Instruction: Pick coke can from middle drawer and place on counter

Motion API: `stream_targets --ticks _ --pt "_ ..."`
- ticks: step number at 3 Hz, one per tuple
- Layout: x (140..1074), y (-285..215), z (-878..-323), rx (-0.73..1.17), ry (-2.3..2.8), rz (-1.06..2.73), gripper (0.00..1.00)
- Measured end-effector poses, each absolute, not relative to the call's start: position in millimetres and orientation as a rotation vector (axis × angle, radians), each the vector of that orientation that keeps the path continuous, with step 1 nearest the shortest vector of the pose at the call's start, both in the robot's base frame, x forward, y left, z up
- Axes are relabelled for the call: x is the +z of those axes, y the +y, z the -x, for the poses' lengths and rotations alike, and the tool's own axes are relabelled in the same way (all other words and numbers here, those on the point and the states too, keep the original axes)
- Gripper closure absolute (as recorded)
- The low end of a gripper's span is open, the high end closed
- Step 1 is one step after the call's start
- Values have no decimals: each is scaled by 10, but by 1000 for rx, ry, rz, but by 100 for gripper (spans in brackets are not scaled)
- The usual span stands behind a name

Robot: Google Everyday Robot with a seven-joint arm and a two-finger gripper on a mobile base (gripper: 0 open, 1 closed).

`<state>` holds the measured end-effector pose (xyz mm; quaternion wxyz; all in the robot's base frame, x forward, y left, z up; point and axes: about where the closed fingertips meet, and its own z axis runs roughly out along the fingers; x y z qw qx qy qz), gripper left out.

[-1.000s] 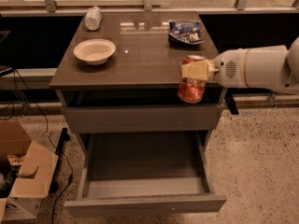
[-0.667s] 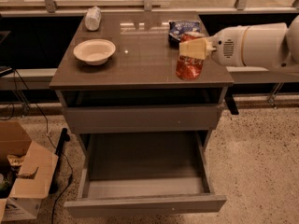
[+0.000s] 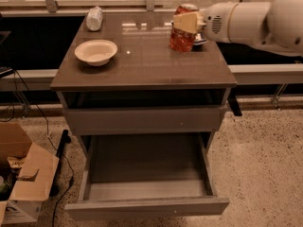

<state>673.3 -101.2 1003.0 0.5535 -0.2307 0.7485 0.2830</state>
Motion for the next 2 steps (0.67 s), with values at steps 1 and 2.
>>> stream_targets --ticks 1,2 --pt "9958 -852 -7012 655 1735 539 100" --pt "9794 -718 -7239 615 1731 517 100"
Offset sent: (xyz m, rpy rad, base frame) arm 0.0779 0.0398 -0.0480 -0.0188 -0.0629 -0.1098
